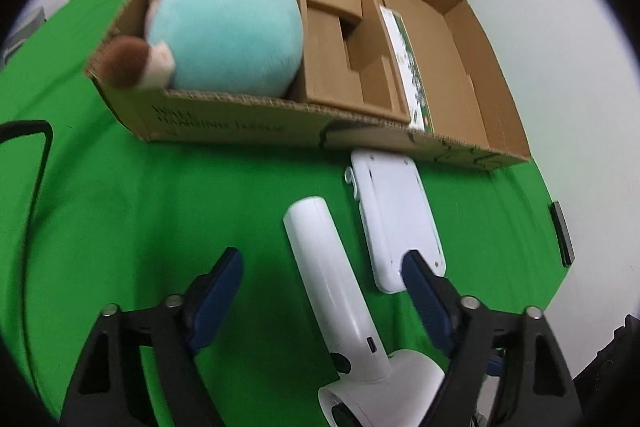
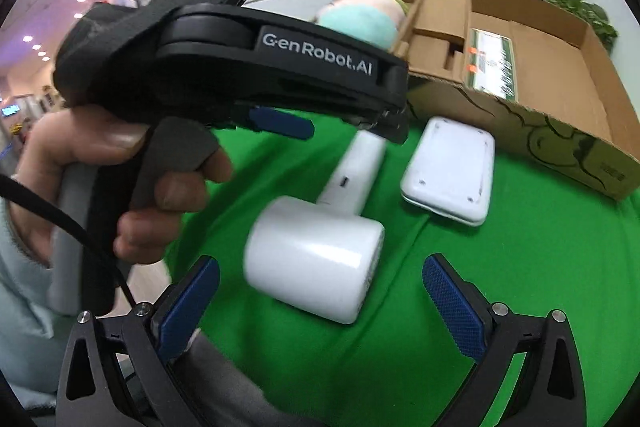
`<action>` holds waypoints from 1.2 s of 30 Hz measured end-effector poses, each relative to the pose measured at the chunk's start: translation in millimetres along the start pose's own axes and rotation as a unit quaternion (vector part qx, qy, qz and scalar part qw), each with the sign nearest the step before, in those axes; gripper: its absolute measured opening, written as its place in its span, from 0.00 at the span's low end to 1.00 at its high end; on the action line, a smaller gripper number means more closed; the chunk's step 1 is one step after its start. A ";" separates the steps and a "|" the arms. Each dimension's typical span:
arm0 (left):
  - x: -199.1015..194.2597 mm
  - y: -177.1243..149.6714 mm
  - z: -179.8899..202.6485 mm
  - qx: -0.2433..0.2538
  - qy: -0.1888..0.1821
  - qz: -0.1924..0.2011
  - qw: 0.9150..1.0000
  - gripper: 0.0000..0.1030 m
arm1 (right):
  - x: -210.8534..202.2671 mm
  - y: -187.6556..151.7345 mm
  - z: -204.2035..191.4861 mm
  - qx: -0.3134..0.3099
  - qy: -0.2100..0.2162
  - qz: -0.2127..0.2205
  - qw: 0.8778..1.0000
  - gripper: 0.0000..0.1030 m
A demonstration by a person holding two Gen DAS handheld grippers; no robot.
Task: Organize objects
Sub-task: 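Grasp the hair dryer handle with the left gripper while the right gripper grips its head, then lift and carry the hair dryer over the cardboard box with both grippers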
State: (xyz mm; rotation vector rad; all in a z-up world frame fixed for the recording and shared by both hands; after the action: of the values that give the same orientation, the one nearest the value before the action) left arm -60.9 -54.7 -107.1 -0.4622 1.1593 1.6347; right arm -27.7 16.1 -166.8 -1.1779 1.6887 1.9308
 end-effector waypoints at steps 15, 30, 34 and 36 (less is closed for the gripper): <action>11.4 -11.4 7.7 0.009 0.005 -0.021 1.000 0.39 | 6.6 -15.3 -6.3 -0.014 -0.038 -0.026 0.999 0.57; -46.1 20.2 48.8 0.060 0.039 0.064 0.995 0.36 | -40.6 8.9 -9.9 -0.018 -0.056 0.068 0.996 0.56; -56.0 42.5 70.0 0.085 0.046 0.086 0.992 0.35 | -54.2 25.1 -0.2 -0.012 -0.066 0.097 0.993 0.56; -55.3 53.8 84.9 0.102 0.047 0.093 0.989 0.36 | -47.3 49.2 13.2 -0.007 -0.070 0.110 0.991 0.56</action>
State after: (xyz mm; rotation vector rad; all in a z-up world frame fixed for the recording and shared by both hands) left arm -66.9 -10.6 -1.3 -0.3096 1.4597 1.6433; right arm -38.2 28.9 -99.3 -0.8667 1.7962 2.1012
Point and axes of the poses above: each gripper's, at about its wrist camera, not at the fingertips, and x roughly the way its jaws point, z to its right, y to its top, the point moved 5 cm from there along x, roughly the way its jaws point, and after that the axes turned 6 degrees about -y, right-handed, at the moved point
